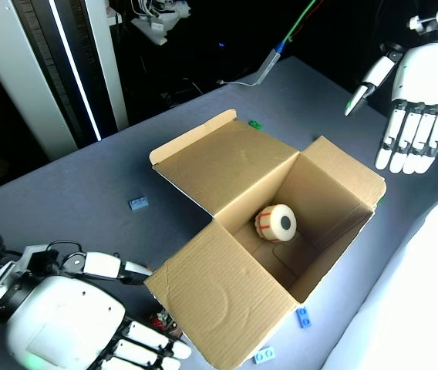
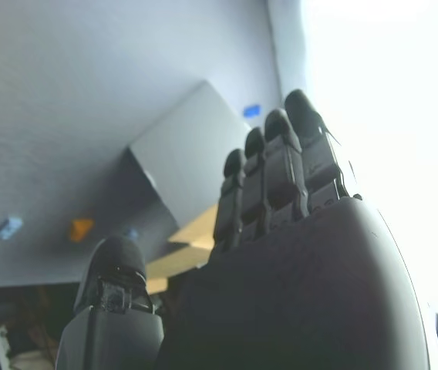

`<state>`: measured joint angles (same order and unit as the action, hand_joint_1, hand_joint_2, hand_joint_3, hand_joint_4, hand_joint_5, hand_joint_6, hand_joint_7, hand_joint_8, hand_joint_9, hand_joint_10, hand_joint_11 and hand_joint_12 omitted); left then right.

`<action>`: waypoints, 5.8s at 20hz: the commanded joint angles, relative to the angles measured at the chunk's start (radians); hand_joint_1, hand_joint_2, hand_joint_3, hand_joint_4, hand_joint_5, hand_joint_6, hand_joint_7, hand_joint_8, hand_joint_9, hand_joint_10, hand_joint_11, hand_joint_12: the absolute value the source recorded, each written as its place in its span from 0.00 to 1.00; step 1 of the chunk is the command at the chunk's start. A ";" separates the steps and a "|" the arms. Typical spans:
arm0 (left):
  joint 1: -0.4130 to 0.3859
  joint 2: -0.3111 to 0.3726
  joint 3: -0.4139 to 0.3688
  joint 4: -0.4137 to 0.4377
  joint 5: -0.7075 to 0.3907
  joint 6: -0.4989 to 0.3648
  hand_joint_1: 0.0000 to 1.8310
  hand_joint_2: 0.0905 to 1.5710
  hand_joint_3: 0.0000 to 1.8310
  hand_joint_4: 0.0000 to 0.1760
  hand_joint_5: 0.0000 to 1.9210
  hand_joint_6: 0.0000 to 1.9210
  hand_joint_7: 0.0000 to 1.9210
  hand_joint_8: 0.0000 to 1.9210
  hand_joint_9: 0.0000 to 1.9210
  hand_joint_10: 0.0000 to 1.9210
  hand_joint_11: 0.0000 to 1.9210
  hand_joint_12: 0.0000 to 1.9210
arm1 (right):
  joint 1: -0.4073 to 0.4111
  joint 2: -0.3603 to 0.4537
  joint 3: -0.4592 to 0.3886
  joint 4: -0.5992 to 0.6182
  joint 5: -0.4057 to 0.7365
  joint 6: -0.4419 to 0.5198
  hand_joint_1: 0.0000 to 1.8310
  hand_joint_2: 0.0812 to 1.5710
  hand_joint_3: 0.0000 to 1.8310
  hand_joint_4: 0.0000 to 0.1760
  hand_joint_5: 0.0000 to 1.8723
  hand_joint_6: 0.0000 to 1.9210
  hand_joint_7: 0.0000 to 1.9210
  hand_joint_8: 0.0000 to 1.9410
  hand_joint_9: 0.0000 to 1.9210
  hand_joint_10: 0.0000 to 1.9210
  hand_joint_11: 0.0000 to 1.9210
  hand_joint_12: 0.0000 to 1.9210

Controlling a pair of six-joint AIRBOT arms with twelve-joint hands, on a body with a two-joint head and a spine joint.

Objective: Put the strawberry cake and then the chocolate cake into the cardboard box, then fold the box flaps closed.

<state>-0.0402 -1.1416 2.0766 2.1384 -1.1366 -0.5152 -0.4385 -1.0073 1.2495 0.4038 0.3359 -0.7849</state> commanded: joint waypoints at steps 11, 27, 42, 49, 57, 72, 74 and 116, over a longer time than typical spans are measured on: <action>0.228 0.016 -0.049 -0.346 -0.077 0.155 0.00 0.78 0.00 0.00 0.04 0.00 0.05 0.00 0.06 0.00 0.00 0.22 | -0.003 -0.061 0.068 -0.009 0.119 0.003 0.50 0.68 0.00 0.00 0.00 0.00 0.02 0.00 0.01 0.00 0.00 0.07; 0.384 0.006 -0.124 -0.506 -0.069 0.211 0.00 0.79 0.00 0.00 0.04 0.00 0.05 0.00 0.06 0.00 0.00 0.23 | -0.027 -0.130 0.142 -0.009 0.130 -0.017 0.51 0.67 0.00 0.00 0.01 0.00 0.05 0.01 0.03 0.00 0.00 0.17; 0.413 -0.002 -0.138 -0.525 -0.060 0.227 0.00 0.78 0.00 0.00 0.04 0.00 0.06 0.00 0.07 0.00 0.00 0.25 | -0.018 -0.128 0.141 -0.020 0.164 -0.019 0.62 0.72 0.00 0.00 0.41 0.55 0.38 0.37 0.28 0.64 0.04 0.96; 0.432 -0.004 -0.142 -0.535 -0.060 0.205 0.00 0.79 0.00 0.00 0.05 0.00 0.07 0.00 0.08 0.00 0.00 0.28 | -0.011 -0.099 0.116 -0.032 0.170 -0.019 0.64 0.77 0.00 0.00 0.44 0.64 0.37 0.76 0.28 0.82 0.18 1.00; 0.437 -0.004 -0.145 -0.551 -0.043 0.186 0.00 0.79 0.00 0.00 0.06 0.00 0.08 0.00 0.08 0.00 0.00 0.27 | -0.002 0.069 -0.013 -0.001 0.206 -0.012 0.63 0.78 0.00 0.00 0.43 0.66 0.37 0.75 0.27 0.82 0.16 1.00; 0.443 -0.003 -0.144 -0.562 -0.050 0.183 0.00 0.81 0.00 0.00 0.05 0.00 0.07 0.00 0.07 0.00 0.00 0.26 | 0.318 0.161 -0.035 -0.055 0.175 -0.025 0.64 0.77 0.00 0.00 0.46 0.63 0.36 0.77 0.27 0.84 0.17 1.00; 0.444 -0.003 -0.148 -0.562 -0.050 0.183 0.00 0.81 0.00 0.00 0.06 0.00 0.07 0.00 0.07 0.00 0.00 0.26 | 0.349 0.152 -0.051 -0.143 0.187 -0.028 0.64 0.77 0.00 0.00 0.46 0.63 0.36 0.76 0.28 0.81 0.16 1.00; 0.439 -0.004 -0.155 -0.566 -0.045 0.202 0.00 0.81 0.00 0.00 0.07 0.00 0.07 0.00 0.08 0.00 0.00 0.29 | 0.336 -0.191 0.067 -0.650 0.223 -0.020 0.51 0.68 0.00 0.00 0.13 0.24 0.24 0.18 0.15 0.51 0.00 0.94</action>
<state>0.4057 -1.1511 1.9186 1.6489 -1.1591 -0.3145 -0.1013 -1.2110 1.3190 -0.2474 0.4801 -0.8040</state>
